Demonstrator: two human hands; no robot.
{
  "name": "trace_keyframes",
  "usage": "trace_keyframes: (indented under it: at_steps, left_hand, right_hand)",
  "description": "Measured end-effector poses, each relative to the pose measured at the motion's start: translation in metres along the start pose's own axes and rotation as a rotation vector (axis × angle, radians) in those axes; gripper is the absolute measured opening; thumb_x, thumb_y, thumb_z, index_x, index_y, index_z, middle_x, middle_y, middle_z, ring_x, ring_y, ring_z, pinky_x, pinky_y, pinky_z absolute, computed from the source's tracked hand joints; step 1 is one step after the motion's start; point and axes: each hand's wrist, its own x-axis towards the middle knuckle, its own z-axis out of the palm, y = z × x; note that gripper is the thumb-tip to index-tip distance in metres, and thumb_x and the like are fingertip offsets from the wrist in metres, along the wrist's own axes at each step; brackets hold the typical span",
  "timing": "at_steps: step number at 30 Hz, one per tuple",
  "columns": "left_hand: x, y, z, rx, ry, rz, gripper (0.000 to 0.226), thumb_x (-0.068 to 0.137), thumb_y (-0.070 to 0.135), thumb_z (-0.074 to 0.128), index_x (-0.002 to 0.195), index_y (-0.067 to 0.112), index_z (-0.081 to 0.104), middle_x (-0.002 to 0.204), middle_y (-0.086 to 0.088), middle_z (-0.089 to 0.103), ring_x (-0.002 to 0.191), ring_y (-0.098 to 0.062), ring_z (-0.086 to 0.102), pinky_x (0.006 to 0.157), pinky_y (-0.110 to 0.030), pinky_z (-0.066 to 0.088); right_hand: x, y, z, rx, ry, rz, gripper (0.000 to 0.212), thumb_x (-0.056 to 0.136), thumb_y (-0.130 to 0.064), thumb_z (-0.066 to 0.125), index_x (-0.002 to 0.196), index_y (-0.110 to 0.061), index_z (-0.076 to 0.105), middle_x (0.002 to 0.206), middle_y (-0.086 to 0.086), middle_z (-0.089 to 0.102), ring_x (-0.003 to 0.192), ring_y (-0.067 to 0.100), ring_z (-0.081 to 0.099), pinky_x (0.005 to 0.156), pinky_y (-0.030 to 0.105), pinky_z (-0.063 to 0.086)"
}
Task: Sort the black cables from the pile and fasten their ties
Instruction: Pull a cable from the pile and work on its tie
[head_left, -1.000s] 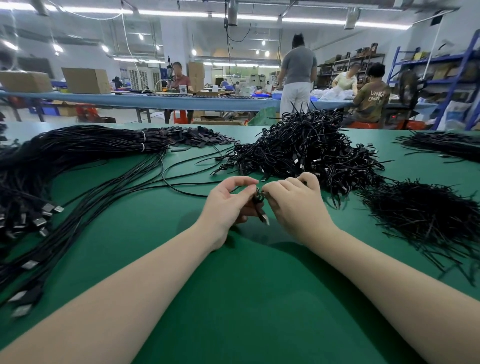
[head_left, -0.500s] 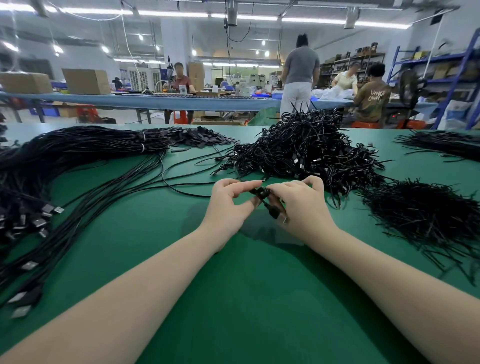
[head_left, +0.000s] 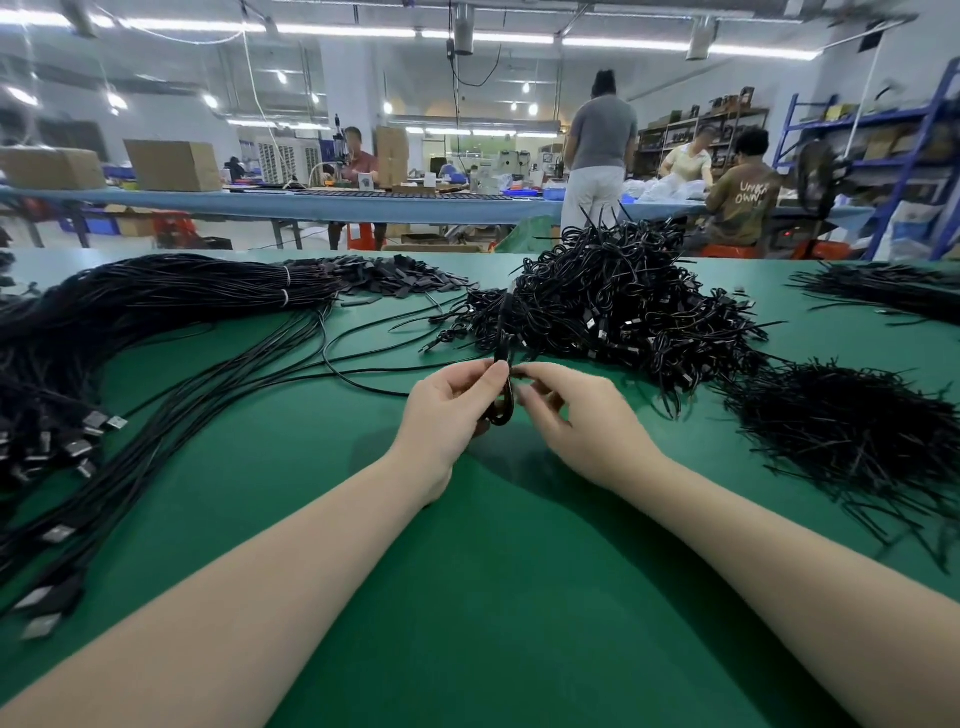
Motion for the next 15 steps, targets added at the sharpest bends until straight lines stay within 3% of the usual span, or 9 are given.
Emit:
trace_keyframes:
  at_steps: [3,7,9,12,15]
  left_hand:
    - [-0.001,-0.001,0.001,0.010,-0.026,0.001,0.020,0.092,0.024,0.062,0.110,0.017,0.069,0.097,0.002,0.072,0.082,-0.009,0.063,0.073,-0.022,0.048]
    - [-0.003,0.002,0.003,0.122,-0.086,0.086,0.018,0.097,0.025,0.055,0.101,0.037,0.067,0.119,0.002,0.062,0.100,-0.007,0.061,0.074,-0.022,0.050]
    - [-0.003,0.003,0.004,0.176,-0.086,0.172,0.022,0.100,0.028,0.048,0.110,0.042,0.061,0.118,0.006,0.055,0.102,-0.004,0.056,0.077,-0.021,0.052]
    - [0.001,0.001,0.002,0.214,-0.007,0.135,0.025,0.100,0.025,0.047,0.120,0.034,0.059,0.114,0.013,0.058,0.105,-0.007,0.057,0.093,-0.029,0.047]
    - [0.003,-0.003,0.001,0.286,-0.017,0.072,0.022,0.099,0.020,0.047,0.103,0.036,0.061,0.103,0.009,0.064,0.086,-0.017,0.060,0.072,-0.024,0.047]
  right_hand:
    - [0.000,0.004,0.004,0.334,-0.153,0.158,0.022,0.086,-0.042,0.065,0.107,-0.035,0.065,0.088,-0.015,0.070,0.065,-0.005,0.059,0.063,0.010,0.043]
    - [0.004,0.006,0.003,0.481,-0.034,0.170,0.010,0.082,-0.022,0.075,0.084,-0.030,0.070,0.078,-0.014,0.072,0.068,-0.004,0.063,0.066,0.015,0.047]
    - [0.009,0.001,-0.003,0.551,0.054,0.205,0.011,0.082,-0.016,0.074,0.079,-0.025,0.068,0.075,-0.011,0.070,0.066,-0.001,0.060,0.067,0.021,0.047]
    - [0.032,-0.011,-0.026,0.458,0.223,0.141,0.015,0.083,-0.020,0.073,0.078,-0.031,0.065,0.071,-0.017,0.067,0.060,-0.005,0.056,0.061,0.014,0.046]
    - [0.085,-0.015,-0.063,0.368,0.334,0.133,0.009,0.084,-0.029,0.071,0.087,-0.033,0.065,0.076,-0.015,0.067,0.058,-0.007,0.059,0.054,0.008,0.046]
